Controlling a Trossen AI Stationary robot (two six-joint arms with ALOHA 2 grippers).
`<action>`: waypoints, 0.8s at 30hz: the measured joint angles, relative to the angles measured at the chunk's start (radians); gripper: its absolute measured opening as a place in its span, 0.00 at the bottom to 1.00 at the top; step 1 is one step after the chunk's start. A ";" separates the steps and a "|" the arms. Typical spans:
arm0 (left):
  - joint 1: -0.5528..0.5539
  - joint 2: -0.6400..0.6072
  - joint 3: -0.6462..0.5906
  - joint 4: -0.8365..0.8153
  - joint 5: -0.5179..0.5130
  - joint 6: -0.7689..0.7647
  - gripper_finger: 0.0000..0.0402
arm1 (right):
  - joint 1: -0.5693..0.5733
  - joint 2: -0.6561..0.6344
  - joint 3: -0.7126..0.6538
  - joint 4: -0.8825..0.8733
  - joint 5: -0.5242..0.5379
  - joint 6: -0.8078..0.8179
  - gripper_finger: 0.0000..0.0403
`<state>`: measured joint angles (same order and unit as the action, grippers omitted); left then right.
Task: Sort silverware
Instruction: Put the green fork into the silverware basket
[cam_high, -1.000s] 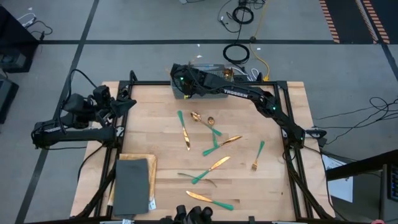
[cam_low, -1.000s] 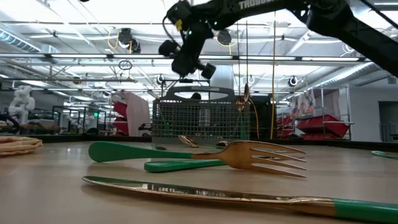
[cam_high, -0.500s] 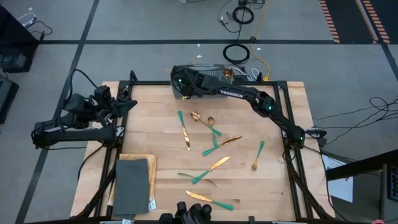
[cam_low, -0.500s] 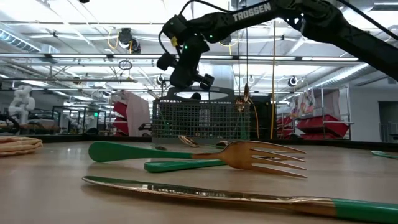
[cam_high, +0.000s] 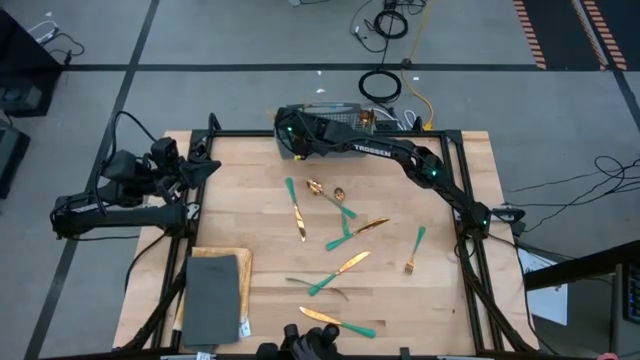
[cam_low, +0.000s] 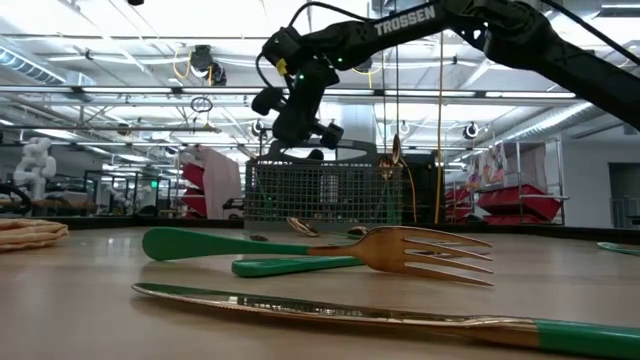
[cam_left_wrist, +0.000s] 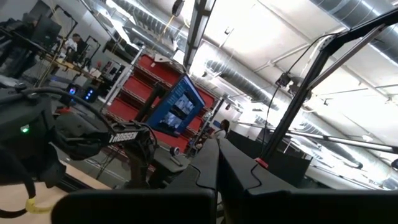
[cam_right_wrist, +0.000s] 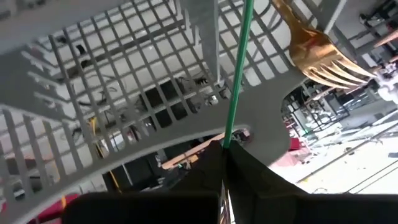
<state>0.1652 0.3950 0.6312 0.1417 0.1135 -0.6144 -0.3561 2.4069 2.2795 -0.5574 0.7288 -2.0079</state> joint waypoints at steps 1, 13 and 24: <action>0.000 0.000 0.000 0.000 0.000 0.000 0.02 | 0.000 0.000 0.000 -0.001 -0.003 0.010 0.01; 0.000 0.000 0.000 -0.002 0.000 -0.001 0.02 | 0.000 0.000 0.000 -0.014 -0.050 0.084 0.25; 0.000 0.000 0.000 -0.002 -0.001 -0.006 0.02 | 0.024 -0.035 0.000 0.086 0.234 0.321 0.36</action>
<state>0.1650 0.3950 0.6312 0.1402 0.1125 -0.6205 -0.3325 2.3720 2.2795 -0.4712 0.9629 -1.6872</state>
